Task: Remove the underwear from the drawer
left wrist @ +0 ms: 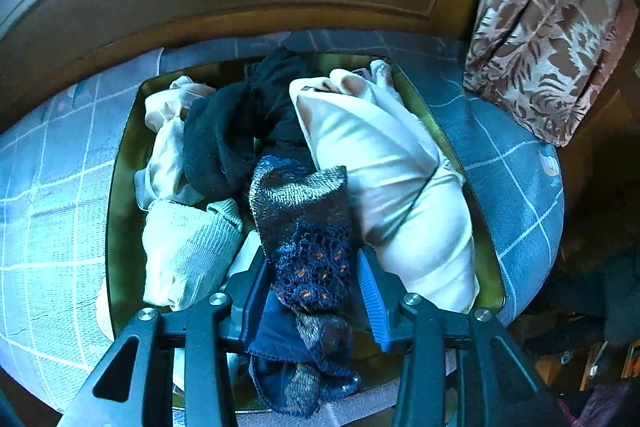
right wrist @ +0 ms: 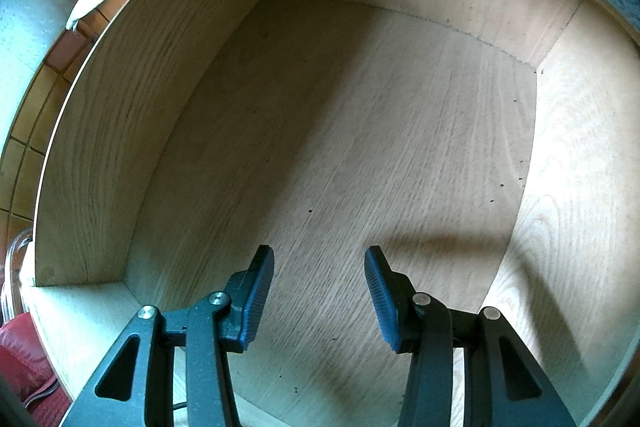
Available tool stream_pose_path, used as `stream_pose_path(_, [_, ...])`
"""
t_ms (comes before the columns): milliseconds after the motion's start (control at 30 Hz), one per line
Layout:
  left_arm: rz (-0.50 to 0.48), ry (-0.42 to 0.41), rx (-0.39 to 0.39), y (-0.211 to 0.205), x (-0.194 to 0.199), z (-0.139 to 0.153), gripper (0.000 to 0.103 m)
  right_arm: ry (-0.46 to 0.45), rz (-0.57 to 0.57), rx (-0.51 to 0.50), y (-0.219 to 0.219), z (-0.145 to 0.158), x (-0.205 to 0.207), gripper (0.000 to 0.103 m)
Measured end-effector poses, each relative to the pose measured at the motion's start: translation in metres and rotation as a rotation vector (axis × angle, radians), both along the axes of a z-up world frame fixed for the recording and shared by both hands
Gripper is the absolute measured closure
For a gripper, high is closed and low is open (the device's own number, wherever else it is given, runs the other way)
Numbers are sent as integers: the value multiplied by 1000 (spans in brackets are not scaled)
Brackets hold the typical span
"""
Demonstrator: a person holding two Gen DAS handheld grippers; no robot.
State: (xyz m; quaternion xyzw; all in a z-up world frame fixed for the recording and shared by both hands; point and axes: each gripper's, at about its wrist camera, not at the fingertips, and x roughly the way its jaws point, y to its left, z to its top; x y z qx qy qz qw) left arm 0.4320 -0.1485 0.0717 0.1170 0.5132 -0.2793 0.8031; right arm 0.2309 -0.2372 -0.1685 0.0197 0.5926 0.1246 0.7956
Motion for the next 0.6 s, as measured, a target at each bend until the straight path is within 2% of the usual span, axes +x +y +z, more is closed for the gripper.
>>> stream_pose_path(367, [-10, -12, -19, 6, -18, -1, 60, 0, 2, 1, -4, 2, -1, 55])
stream_pose_path(500, [-18, -40, -54, 11, -29, 5, 60, -1, 0, -1, -3, 4, 0, 55])
stream_pose_path(600, [-40, -94, -57, 14, -43, 10, 60, 0, 1, -1, -3, 3, 0, 55])
